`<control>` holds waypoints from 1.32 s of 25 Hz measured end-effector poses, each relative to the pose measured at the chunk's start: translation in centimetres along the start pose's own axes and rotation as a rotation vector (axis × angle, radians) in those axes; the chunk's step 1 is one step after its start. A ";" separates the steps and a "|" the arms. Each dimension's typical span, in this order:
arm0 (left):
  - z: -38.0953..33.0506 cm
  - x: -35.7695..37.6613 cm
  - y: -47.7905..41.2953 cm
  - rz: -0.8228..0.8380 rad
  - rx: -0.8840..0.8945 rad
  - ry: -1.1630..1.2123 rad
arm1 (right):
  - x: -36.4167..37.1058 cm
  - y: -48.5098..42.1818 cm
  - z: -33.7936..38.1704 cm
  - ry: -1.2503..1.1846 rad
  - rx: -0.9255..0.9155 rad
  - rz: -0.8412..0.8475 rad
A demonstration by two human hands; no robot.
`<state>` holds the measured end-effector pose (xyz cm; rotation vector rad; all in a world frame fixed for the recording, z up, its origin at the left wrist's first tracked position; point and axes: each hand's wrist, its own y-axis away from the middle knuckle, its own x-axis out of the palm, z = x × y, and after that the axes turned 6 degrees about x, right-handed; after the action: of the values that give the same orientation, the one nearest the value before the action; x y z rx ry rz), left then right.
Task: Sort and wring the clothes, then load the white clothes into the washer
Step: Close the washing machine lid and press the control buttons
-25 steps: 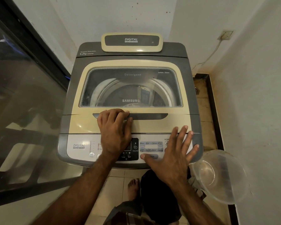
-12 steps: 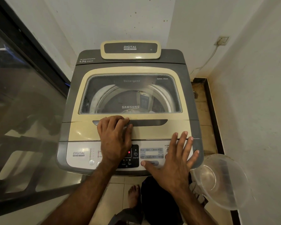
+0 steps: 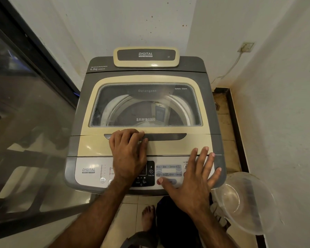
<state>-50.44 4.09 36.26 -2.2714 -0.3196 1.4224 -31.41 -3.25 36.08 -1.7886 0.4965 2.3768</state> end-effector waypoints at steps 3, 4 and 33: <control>-0.1 0.0 0.0 -0.007 0.001 -0.001 | -0.1 0.0 0.0 0.006 -0.006 0.012; -0.1 0.0 0.0 -0.008 0.002 -0.001 | -0.1 0.0 0.0 0.009 -0.004 0.011; -0.1 0.0 0.2 -0.002 0.010 -0.007 | 0.1 0.0 -0.3 -0.013 -0.015 0.001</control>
<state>-50.33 3.92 36.18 -2.2574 -0.3167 1.4284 -31.14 -3.34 35.89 -1.7788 0.4792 2.3976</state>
